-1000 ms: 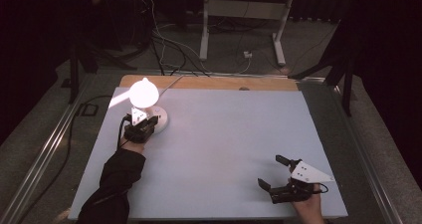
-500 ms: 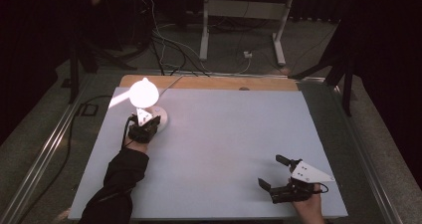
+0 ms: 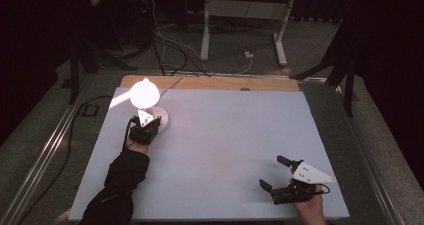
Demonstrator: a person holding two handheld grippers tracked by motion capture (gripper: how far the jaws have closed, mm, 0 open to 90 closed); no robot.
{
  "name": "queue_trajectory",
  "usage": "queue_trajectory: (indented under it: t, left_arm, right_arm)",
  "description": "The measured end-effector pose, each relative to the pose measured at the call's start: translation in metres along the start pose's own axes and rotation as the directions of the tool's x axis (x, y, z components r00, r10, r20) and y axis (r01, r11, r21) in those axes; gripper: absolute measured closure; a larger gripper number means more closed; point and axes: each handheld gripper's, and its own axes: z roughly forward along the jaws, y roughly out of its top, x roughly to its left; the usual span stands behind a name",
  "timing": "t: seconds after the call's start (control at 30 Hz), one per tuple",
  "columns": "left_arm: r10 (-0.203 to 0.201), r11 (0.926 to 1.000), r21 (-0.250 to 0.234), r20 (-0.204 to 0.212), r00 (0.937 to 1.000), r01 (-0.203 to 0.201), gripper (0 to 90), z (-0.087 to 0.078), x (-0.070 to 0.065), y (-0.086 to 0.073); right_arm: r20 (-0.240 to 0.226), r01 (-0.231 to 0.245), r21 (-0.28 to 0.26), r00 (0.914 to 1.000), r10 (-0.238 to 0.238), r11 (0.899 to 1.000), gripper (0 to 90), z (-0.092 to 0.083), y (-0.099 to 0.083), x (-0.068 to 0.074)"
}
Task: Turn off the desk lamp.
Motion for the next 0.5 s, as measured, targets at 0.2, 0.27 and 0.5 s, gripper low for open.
queue_trajectory:
  t: [0.2, 0.27, 0.5]
  left_arm:
    - [0.015, 0.9999, 0.002, 0.0, 0.9999, -0.015, 90.0, 0.0013, -0.0011, 0.0001]
    - [0.031, 0.9995, 0.0, 0.004, 0.9995, -0.031, 90.0, 0.0015, -0.0025, 0.0001]
    - [0.015, 0.9999, -0.003, -0.012, 0.9998, -0.015, 90.0, -0.0018, 0.0008, 0.0018]
  right_arm:
    - [0.002, 0.0, 0.002, 1.0, 0.0, 1.0, 0.0, 0.0, 0.0, 0.0003]
    - [0.002, -0.001, 0.002, 1.0, 0.001, 1.0, 0.0, -0.0001, -0.0001, 0.0002]
    - [0.004, 0.003, -0.002, 1.0, -0.003, 1.0, 0.0, -0.0012, 0.0002, 0.0]
